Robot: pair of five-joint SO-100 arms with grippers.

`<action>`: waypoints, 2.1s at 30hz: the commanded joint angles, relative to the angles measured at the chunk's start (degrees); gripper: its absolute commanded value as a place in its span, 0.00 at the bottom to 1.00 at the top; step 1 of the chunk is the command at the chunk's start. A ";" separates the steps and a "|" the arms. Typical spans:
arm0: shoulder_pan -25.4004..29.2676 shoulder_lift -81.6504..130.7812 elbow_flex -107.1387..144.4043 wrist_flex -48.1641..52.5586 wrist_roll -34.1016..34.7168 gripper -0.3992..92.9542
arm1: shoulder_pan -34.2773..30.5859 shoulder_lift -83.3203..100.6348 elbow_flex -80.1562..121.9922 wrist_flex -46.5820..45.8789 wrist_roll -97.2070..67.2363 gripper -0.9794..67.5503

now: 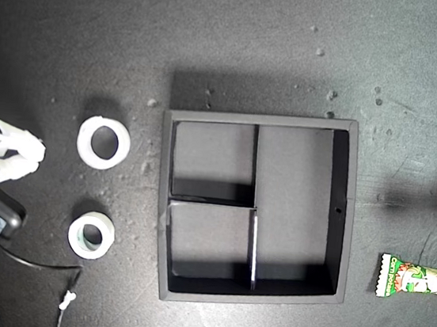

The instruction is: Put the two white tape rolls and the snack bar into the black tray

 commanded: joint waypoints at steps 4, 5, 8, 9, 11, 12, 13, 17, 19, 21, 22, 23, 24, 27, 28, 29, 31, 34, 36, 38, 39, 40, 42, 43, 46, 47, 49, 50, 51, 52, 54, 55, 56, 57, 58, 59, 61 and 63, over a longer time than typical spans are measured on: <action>-1.49 2.72 3.16 2.29 0.26 0.01 | 0.62 0.00 0.70 0.09 -28.92 0.01; -1.49 2.72 3.16 2.29 -0.09 0.01 | 0.97 0.00 0.70 0.09 -28.92 0.01; -1.41 2.72 3.16 2.29 -0.44 0.01 | 1.05 0.00 0.70 0.09 -28.65 0.01; -1.05 2.72 3.16 2.29 -0.53 0.01 | 1.05 0.00 0.70 0.09 -28.65 0.01; -0.53 2.72 3.16 2.29 -0.70 0.01 | 1.14 0.00 0.70 0.09 -28.65 0.01; -0.53 2.72 3.16 2.29 -0.79 0.01 | 1.14 0.00 0.70 0.09 -28.65 0.01; -0.53 2.72 3.16 2.29 -0.79 0.01 | 1.14 0.00 0.70 0.09 -28.65 0.01; -0.44 2.72 3.16 2.29 -1.05 0.01 | 1.14 0.00 0.70 0.09 -28.65 0.01; -0.44 2.72 3.16 2.29 -1.05 0.01 | 0.62 0.00 0.70 0.09 -28.48 0.01; -0.44 2.72 3.16 2.29 -0.97 0.01 | 0.35 0.00 0.70 0.09 -28.56 0.01; -0.35 2.72 3.16 2.29 -0.88 0.01 | 0.35 0.00 0.70 0.09 -28.56 0.01; -0.35 2.72 3.16 2.29 -0.88 0.01 | 0.35 0.00 0.70 0.09 -28.65 0.01; -0.35 2.72 3.16 2.29 -0.79 0.01 | 0.35 0.00 0.70 0.09 -28.65 0.01; -0.35 2.72 3.16 2.29 -0.79 0.01 | 0.35 0.00 0.70 0.09 -28.65 0.01; -0.26 2.72 3.16 2.29 -0.79 0.01 | 0.35 0.00 0.70 0.09 -28.56 0.01; -0.26 2.72 3.16 2.29 -0.79 0.01 | 0.35 0.00 0.70 0.09 -28.56 0.01; -0.09 2.72 3.16 2.29 -0.79 0.01 | 0.26 0.00 0.70 0.09 -28.56 0.01; 0.18 2.72 3.16 2.29 -0.53 0.01 | 0.35 0.00 0.70 0.09 -28.48 0.01; 0.18 2.72 3.16 2.29 -0.88 0.01 | 0.35 0.00 0.70 0.09 -27.77 0.01; 0.26 2.72 3.16 2.29 -0.70 0.01 | 0.97 0.00 0.70 -0.26 -23.73 0.01; 0.35 2.72 3.16 2.11 -2.37 0.01 | 2.20 0.00 0.70 -0.35 -21.27 0.01; 0.44 2.72 3.16 2.11 -5.71 0.01 | 3.52 0.00 0.70 -0.35 -19.69 0.01; 0.18 2.72 3.16 0.88 -6.24 0.01 | 4.57 0.00 0.70 -0.35 -18.28 0.01; 0.53 2.72 3.16 0.79 -6.77 0.00 | 4.22 0.00 0.70 -0.44 -17.05 0.01; 6.50 2.72 3.16 0.35 -13.97 0.00 | 0.35 0.00 0.70 -5.71 -21.01 0.01; 7.21 2.72 3.16 -1.32 -10.46 0.00 | -1.32 0.00 0.70 -8.00 -24.79 0.01; 7.56 2.72 2.37 -2.90 -5.63 0.00 | -4.22 0.00 0.70 -10.99 -29.97 0.01; 7.73 2.72 2.20 -4.04 -3.87 0.01 | -5.27 0.00 0.70 -12.22 -32.08 0.01; 8.00 2.72 1.93 -5.27 -2.46 0.01 | -5.54 0.00 0.70 -13.18 -34.19 0.01; 8.00 2.72 1.58 -6.94 -0.35 0.03 | -5.36 0.00 0.70 -13.80 -35.33 0.01; 8.44 2.72 -0.62 -11.07 5.45 0.08 | -3.34 0.00 0.70 -15.21 -31.90 0.01; 8.44 2.72 -2.64 -12.92 8.96 0.11 | -2.11 0.00 0.70 -15.73 -25.66 0.01; 8.17 2.72 -5.19 -14.59 12.57 0.13 | -1.58 0.00 0.70 -16.44 -17.23 0.01; 7.29 2.72 -8.00 -16.00 16.17 0.14 | -0.97 0.00 0.70 -17.23 -8.35 0.01; 6.15 2.72 -10.90 -16.96 18.98 0.14 | -0.18 0.00 0.70 -18.11 -1.76 0.01; 4.22 2.72 -13.80 -17.75 21.36 0.15 | 0.35 0.00 0.70 -19.16 3.43 0.01; 0.70 2.72 -18.54 -19.42 25.66 0.17 | 2.64 0.00 0.70 -18.81 14.94 0.01; -2.72 0.18 -22.76 -20.21 27.07 0.19 | 4.04 0.00 0.70 -16.88 25.05 0.01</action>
